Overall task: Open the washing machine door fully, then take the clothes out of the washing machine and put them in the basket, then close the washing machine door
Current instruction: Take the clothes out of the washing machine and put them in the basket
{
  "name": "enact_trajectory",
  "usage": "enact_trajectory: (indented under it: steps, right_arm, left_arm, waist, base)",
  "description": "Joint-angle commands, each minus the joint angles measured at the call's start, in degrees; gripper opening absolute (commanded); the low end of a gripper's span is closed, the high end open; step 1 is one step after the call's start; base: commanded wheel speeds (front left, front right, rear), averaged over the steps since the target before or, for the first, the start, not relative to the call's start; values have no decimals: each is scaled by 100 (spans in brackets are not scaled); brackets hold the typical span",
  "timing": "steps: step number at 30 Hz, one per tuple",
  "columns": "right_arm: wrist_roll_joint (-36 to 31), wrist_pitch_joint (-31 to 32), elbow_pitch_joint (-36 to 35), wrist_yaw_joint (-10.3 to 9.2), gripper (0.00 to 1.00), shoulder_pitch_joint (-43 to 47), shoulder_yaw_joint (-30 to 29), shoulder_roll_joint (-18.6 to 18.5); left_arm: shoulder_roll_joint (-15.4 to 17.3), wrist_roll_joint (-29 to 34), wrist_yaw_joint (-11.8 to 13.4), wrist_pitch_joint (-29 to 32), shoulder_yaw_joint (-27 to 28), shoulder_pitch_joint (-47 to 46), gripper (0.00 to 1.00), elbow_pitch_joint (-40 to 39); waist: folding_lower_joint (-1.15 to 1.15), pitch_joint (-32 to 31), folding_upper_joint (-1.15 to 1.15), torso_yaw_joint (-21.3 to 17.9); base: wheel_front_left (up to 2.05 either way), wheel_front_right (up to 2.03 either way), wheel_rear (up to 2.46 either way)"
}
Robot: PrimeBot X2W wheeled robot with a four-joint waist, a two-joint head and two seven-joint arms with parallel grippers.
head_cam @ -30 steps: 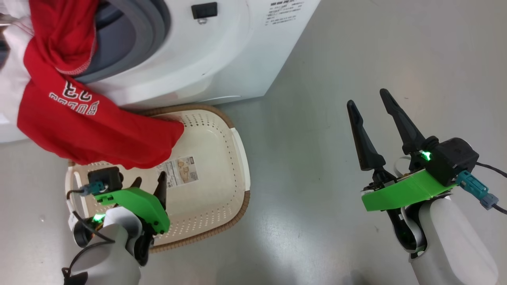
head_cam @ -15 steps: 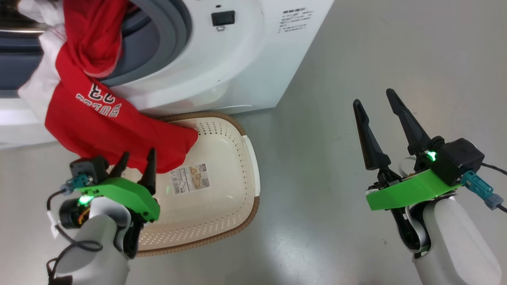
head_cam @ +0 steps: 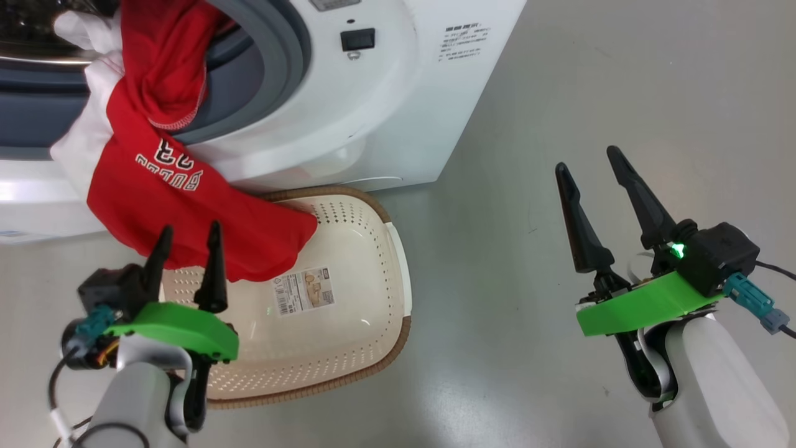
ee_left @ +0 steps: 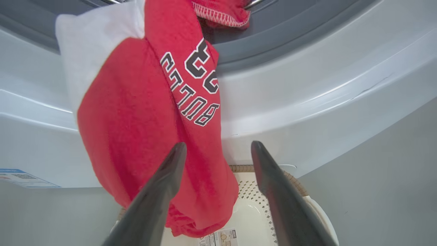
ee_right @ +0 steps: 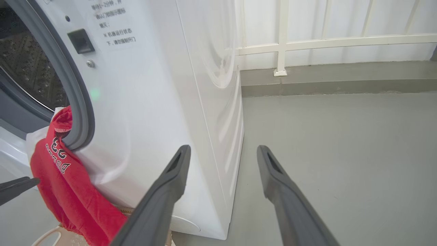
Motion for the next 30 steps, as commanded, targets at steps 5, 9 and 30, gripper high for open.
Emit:
enact_trajectory:
  steps: [5,9,30]
  right_arm:
    - [29,-37,-103,36,100,201,143,-45]
    - [51,-37,-114,36,100,240,146,-68]
    - [74,-37,-106,36,100,270,210,-96]
  left_arm:
    - [87,406,242,-68,525,539,100,-1078]
    - [0,585,357,-68,680,766,100,-1520]
    - [-193,1019,394,-69,951,1228,100,-2207]
  waist:
    - [0,-61,0,33]
    - [0,-92,0,55]
    - [0,-151,0,66]
  base:
    - [0,0,0]
    - [0,0,0]
    - [0,0,0]
